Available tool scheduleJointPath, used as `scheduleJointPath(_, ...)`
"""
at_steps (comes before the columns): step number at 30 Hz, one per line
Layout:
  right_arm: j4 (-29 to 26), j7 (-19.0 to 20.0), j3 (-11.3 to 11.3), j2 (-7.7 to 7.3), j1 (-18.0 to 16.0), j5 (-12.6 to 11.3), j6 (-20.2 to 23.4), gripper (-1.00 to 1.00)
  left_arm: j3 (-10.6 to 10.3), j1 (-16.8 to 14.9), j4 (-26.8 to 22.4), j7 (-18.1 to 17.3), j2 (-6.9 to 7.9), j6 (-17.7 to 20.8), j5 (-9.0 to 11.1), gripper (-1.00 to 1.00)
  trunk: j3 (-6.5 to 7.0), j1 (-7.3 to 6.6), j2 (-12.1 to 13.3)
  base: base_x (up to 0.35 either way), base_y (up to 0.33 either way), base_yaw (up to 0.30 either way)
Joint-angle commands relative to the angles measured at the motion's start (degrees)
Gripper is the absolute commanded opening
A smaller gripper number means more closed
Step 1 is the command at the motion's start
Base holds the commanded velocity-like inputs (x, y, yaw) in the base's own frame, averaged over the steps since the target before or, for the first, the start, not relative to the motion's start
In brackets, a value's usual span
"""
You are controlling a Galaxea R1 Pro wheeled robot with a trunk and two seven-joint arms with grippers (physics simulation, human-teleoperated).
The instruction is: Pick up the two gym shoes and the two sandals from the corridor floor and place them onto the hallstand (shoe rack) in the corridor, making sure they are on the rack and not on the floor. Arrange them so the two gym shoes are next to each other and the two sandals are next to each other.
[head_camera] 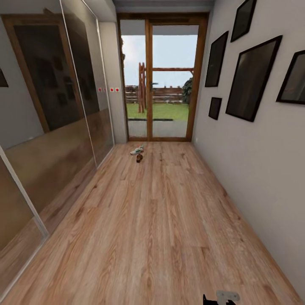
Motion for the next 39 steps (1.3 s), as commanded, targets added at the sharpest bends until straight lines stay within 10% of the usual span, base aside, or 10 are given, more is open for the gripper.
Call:
scheduleJointPath(1,0.03,-0.07,0.51,0.0,-0.03,-0.59,-0.16,1.0,0.05,-0.03,0.04,-0.07,0.0,-0.18,0.14,1.0,-0.05,0.02,-0.02,0.324,-0.113,0.0)
scheduleJointPath(39,0.03,0.19,0.59,-0.05,-0.03,-0.5,-0.16,1.0,0.05,-0.03,0.04,-0.07,0.0,-0.18,0.14,1.0,-0.05,0.02,-0.02,0.325,-0.099,0.0)
